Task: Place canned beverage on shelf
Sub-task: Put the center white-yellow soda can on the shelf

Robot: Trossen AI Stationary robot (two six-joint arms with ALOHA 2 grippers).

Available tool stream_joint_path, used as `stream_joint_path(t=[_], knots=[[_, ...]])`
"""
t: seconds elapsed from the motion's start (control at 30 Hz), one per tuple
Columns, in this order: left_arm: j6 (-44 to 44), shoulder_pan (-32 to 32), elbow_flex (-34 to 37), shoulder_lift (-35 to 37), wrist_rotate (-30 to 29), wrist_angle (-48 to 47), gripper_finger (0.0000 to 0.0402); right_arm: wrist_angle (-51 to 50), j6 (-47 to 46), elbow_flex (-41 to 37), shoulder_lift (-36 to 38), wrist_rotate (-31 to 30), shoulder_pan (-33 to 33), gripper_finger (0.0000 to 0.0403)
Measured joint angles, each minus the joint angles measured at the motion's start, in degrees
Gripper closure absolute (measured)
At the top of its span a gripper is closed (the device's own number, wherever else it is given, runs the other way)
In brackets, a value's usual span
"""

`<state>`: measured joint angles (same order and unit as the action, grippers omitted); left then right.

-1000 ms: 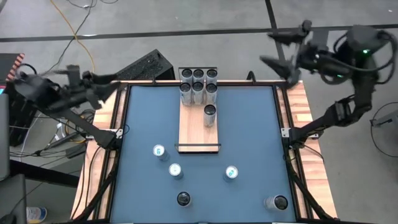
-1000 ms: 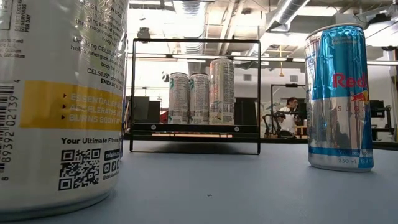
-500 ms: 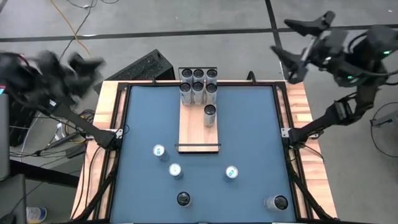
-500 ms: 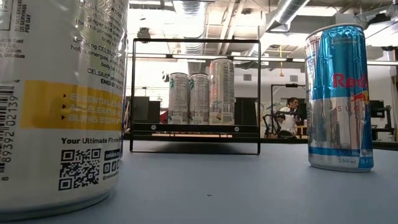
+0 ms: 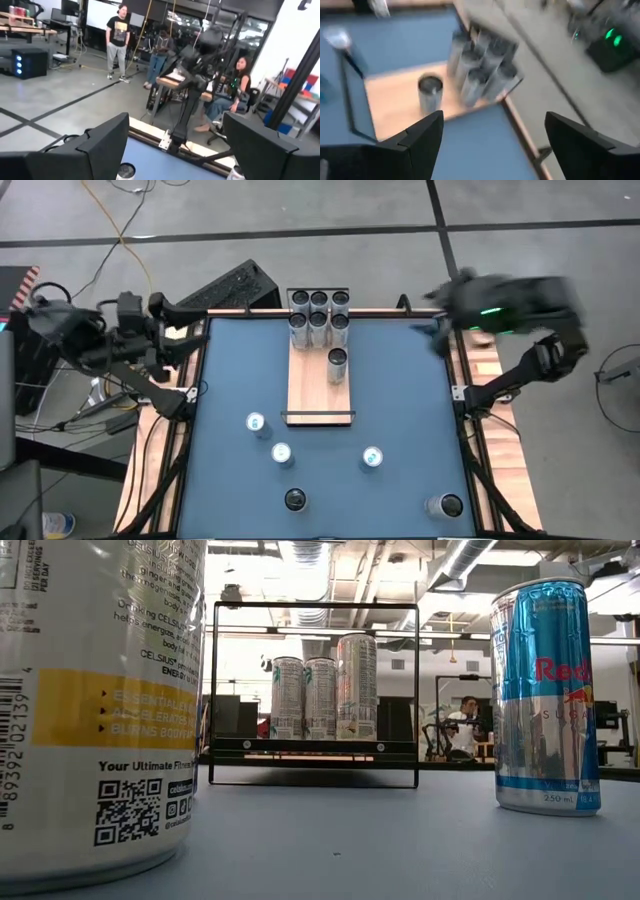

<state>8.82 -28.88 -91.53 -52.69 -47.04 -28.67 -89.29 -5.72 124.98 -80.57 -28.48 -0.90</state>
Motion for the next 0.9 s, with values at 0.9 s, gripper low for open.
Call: stream_joint_path(t=[0.9], knots=[[-4.0,3.9,0.0,4.8,-1.0,1.9,0.0093,37.3,12.3,-14.7,14.2,6.7,0.7,0.0079]])
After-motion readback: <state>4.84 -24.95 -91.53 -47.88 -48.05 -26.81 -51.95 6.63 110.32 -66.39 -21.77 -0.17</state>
